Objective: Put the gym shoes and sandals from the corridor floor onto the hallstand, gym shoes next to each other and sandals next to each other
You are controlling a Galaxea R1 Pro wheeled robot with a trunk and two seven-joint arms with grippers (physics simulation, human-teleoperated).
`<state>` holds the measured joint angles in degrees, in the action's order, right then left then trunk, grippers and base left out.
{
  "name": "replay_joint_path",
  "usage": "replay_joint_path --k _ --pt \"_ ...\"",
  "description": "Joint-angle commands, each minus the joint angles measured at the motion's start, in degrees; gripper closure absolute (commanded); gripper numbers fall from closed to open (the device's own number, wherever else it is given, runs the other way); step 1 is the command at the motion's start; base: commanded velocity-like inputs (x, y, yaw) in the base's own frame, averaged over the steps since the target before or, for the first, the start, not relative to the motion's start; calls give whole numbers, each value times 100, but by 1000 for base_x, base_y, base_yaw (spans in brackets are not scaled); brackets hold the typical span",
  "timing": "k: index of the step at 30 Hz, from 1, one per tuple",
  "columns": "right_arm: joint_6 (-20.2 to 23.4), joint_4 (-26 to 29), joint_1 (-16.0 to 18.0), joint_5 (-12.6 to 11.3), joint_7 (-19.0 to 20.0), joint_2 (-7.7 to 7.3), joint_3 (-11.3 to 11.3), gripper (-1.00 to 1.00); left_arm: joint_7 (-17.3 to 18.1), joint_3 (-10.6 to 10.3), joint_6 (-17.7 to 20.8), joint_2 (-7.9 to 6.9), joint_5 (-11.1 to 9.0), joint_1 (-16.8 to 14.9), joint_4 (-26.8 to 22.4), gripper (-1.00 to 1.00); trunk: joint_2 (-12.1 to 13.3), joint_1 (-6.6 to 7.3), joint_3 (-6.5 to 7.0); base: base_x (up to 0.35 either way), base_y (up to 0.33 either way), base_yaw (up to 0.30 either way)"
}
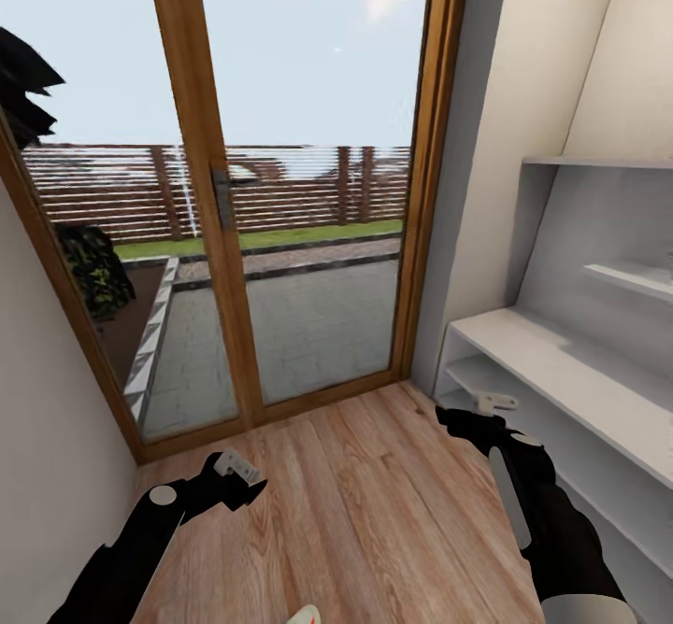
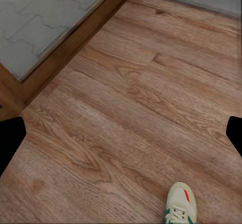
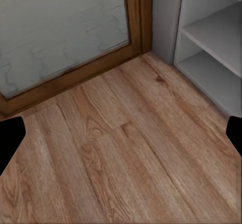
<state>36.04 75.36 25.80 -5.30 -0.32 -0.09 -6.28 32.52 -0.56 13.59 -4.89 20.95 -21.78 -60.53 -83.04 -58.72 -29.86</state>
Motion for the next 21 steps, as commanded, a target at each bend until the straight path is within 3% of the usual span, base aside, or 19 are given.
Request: replay_joint_path --k 1,13,21 --pt "26 5 4 -50 -3 0 -5 -100 19 -6 30 -3 22 -2 -13 -100 -3 0 -6 44 36 -116" --pt "26 6 4 -50 -3 0 -5 -100 25 -6 30 -3 23 -2 -12 -100 -3 0 -6 49 26 -30" --pt "27 6 4 -50 -3 0 -5 -100 22 -6 30 -2 23 -2 -12 -100 -3 0 -6 135 110 -198"
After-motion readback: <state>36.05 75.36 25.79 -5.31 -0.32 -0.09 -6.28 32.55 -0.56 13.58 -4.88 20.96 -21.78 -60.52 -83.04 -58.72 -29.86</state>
